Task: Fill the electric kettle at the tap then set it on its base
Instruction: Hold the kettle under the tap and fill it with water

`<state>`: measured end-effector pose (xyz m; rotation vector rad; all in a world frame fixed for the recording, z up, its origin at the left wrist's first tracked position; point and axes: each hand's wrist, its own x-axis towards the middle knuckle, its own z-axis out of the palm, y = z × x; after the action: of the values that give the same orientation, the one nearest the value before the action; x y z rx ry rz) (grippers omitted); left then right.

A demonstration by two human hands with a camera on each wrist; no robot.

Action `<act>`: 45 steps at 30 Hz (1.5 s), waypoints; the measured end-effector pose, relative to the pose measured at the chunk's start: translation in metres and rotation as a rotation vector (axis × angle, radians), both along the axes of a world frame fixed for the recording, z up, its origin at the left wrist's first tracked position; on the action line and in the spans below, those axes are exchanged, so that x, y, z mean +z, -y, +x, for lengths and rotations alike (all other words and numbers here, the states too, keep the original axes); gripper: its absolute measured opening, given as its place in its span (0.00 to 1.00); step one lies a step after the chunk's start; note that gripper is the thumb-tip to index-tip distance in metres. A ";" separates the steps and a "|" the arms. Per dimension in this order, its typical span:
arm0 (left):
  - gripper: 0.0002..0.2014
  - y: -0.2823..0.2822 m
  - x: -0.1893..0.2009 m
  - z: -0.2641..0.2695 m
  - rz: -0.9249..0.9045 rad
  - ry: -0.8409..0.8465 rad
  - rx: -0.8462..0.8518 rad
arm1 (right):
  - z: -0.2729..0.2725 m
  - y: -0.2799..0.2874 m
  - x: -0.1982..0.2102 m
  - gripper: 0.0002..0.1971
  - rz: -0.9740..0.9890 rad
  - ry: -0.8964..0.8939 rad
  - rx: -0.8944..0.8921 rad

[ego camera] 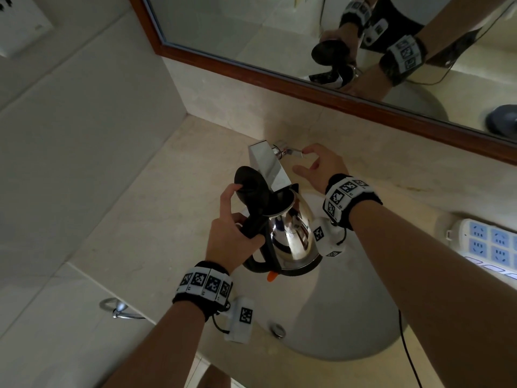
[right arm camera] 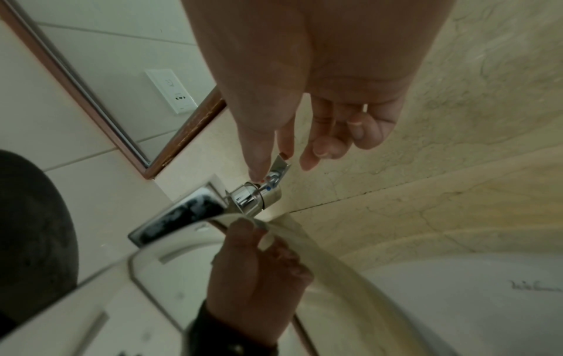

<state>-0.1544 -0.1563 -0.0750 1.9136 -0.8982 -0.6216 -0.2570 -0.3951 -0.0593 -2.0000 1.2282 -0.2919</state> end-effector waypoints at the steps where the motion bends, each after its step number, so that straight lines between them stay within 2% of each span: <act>1: 0.50 0.000 0.000 0.000 -0.001 0.004 0.001 | 0.000 0.000 0.000 0.23 0.003 0.002 0.000; 21: 0.50 0.004 0.005 -0.003 0.017 -0.018 -0.025 | -0.001 -0.001 -0.005 0.25 0.038 -0.016 0.006; 45: 0.50 0.004 -0.004 -0.002 0.018 -0.075 0.040 | 0.001 -0.006 0.002 0.24 0.066 -0.017 -0.019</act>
<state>-0.1568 -0.1605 -0.0792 1.9065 -0.8076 -0.6752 -0.2563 -0.3894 -0.0574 -1.9394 1.2519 -0.2411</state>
